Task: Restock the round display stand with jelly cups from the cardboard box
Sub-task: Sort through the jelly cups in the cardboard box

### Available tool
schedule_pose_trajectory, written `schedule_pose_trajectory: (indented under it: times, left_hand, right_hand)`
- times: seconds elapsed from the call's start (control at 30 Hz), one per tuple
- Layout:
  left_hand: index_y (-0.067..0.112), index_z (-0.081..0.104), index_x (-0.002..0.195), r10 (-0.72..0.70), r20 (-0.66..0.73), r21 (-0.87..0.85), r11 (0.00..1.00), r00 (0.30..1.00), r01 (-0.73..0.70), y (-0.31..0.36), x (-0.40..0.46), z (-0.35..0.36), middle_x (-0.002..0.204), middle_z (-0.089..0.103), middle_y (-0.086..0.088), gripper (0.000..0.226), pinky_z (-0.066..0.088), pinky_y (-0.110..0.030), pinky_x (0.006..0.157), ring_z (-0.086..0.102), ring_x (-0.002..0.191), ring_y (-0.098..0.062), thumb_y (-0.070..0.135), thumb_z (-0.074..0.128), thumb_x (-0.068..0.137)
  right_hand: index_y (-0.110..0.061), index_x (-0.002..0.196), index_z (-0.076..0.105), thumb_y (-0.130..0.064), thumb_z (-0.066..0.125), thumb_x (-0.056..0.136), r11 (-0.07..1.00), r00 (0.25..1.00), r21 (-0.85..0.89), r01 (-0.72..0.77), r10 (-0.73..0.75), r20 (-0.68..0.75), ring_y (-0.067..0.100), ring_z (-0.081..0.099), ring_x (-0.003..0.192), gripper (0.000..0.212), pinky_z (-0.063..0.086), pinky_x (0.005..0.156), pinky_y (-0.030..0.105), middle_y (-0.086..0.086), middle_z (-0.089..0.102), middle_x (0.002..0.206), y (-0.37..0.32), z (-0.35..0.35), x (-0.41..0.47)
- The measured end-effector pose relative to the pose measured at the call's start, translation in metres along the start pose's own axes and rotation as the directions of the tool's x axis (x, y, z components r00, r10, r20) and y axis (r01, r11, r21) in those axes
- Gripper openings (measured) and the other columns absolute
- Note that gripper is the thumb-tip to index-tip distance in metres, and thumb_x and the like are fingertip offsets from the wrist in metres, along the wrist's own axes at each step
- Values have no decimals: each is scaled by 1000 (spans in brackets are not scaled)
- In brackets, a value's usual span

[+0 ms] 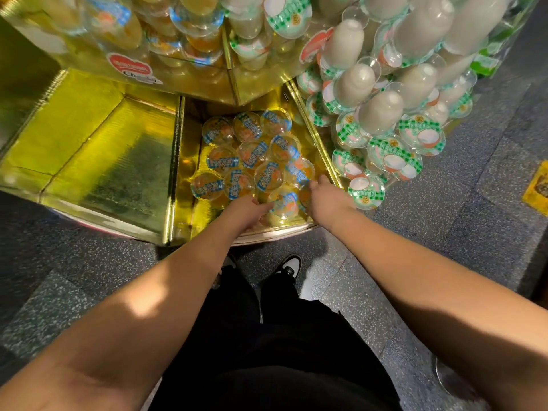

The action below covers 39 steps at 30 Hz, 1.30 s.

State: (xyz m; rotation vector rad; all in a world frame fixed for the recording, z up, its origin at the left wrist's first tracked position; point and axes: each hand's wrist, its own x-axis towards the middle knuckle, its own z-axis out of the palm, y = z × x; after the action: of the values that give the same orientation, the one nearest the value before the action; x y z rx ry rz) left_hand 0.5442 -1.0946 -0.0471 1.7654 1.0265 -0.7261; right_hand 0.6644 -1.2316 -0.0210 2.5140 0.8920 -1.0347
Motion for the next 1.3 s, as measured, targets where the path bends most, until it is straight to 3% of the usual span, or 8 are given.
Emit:
schedule_pose_trajectory:
  times: [0.17, 0.27, 0.4, 0.5, 0.63, 0.83, 0.97, 1.3]
  left_hand:
    - [19, 61, 98, 132, -61, -174, 975, 989, -140, -20, -51, -58, 102, 71, -4, 18, 45, -26, 60, 64, 73, -17, 37, 57, 98]
    - [26, 60, 88, 167, -208, -208, 955, 964, -211, -53, -82, -122, 94, 72, -3, 14, 49, -33, 70, 63, 71, -16, 37, 60, 96]
    - [28, 62, 90, 106, -404, -255, 941, 908, -224, -122, -125, -223, 97, 72, -6, 25, 52, -44, 84, 64, 78, -21, 53, 64, 84]
    - [27, 63, 88, 29, -552, -241, 951, 833, -193, -196, -157, -299, 89, 71, -7, 48, 54, -43, 78, 65, 80, -26, 70, 58, 68]
    - [24, 59, 97, -18, -656, -186, 973, 755, -139, -298, -208, -392, 85, 62, 0, 23, 36, -30, 59, 55, 73, -15, 47, 57, 95]
    - [21, 58, 96, -155, -727, -282, 956, 669, -85, -441, -262, -487, 86, 62, -4, 21, 38, -32, 63, 58, 80, -22, 42, 57, 98]
    - [14, 55, 110, -175, -708, -290, 955, 684, -56, -490, -273, -528, 83, 55, 3, 28, 38, -28, 60, 53, 73, -13, 40, 53, 100]
    - [16, 56, 104, -194, -700, -267, 964, 687, 0, -542, -206, -649, 90, 57, 3, 19, 41, -29, 66, 53, 80, -13, 34, 53, 99]
  right_hand:
    - [-14, 134, 52, -35, 57, 96, 989, 985, 107, 106, -90, -146, 34, 57, 119, 43, 47, 90, 38, 11, 52, 133, -20, -57, -20]
    - [-16, 124, 59, -42, 55, 96, 981, 960, 75, 180, -158, -231, 34, 59, 115, 39, 47, 85, 36, 12, 61, 128, -70, -105, -29]
    - [-15, 122, 61, -43, 54, 96, 948, 897, -6, 318, -303, -323, 34, 60, 115, 39, 44, 80, 34, 14, 63, 126, -184, -159, -39]
    - [-15, 123, 60, -42, 55, 96, 898, 825, -64, 436, -427, -369, 35, 60, 114, 38, 47, 82, 35, 16, 64, 125, -296, -180, -52]
    - [-19, 123, 59, -42, 54, 96, 817, 730, -172, 550, -570, -377, 32, 59, 116, 36, 47, 85, 36, 11, 63, 127, -448, -183, -71]
    - [-18, 121, 59, -40, 54, 95, 720, 643, -257, 644, -692, -327, 33, 61, 114, 35, 49, 86, 38, 10, 64, 123, -630, -175, -99]
    - [-16, 114, 59, -39, 55, 92, 678, 612, -282, 679, -735, -293, 34, 62, 108, 32, 51, 82, 40, 12, 66, 115, -705, -178, -96]
    - [-12, 124, 55, -37, 49, 97, 710, 686, -294, 639, -700, -200, 33, 59, 115, 37, 47, 93, 37, 14, 62, 126, -839, -220, -12]
